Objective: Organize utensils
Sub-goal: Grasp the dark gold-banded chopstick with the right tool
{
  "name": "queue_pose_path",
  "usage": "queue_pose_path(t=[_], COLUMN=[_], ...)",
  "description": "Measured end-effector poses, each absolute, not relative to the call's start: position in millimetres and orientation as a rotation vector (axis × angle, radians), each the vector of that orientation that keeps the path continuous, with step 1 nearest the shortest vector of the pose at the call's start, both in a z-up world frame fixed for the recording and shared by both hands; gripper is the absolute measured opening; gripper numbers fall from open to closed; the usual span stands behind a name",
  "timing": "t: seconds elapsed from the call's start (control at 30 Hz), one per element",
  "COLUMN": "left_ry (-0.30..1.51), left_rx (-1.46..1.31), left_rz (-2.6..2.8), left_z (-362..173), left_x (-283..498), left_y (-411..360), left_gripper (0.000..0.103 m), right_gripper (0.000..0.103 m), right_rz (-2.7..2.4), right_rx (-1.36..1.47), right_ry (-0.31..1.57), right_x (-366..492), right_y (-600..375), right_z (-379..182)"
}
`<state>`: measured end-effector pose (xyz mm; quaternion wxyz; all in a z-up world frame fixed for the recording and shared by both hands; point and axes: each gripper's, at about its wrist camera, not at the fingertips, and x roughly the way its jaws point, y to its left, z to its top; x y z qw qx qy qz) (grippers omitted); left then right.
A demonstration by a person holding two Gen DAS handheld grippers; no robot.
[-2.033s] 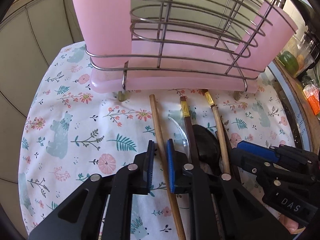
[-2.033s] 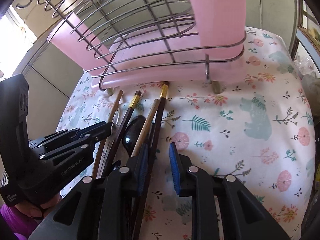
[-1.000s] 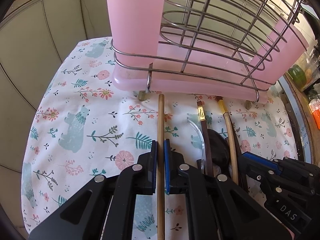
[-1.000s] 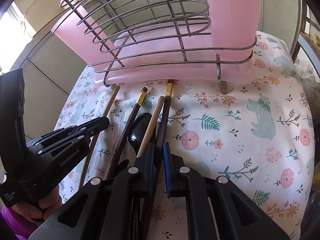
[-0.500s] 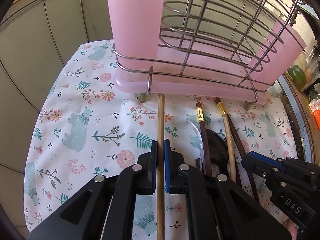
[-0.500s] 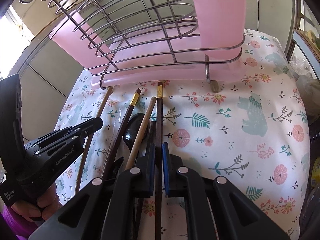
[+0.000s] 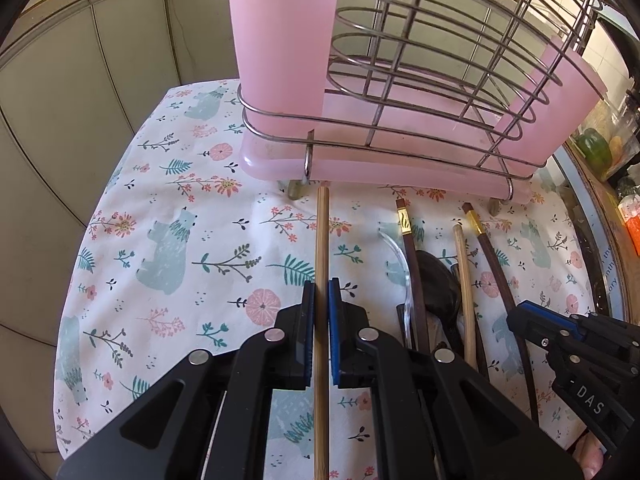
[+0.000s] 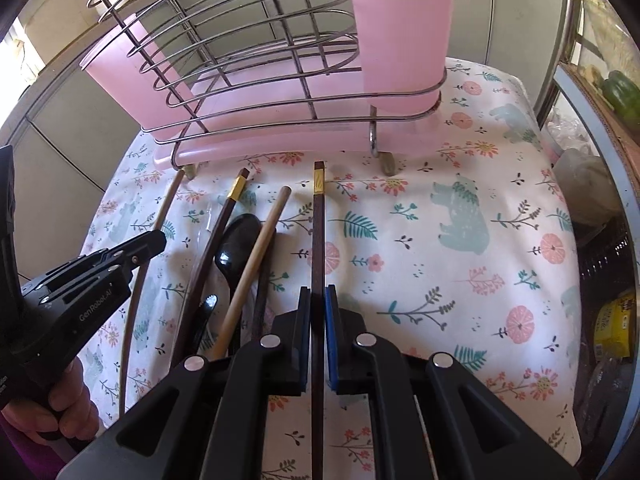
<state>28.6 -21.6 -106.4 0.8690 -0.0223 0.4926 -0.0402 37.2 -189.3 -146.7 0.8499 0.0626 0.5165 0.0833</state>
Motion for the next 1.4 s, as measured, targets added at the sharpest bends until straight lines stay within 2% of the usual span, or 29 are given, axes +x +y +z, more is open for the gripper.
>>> queue_pose_path(t=[1.4], left_ry=[1.063], left_rx=[-0.057], left_rz=[-0.144], left_z=[-105.0], left_x=[26.4], left_y=[-22.0], left_gripper=[0.006], right_gripper=[0.009], right_rz=[0.175], right_rx=[0.165], right_ry=[1.102], right_x=[32.2], right_y=[-195.6], right_z=[-141.9])
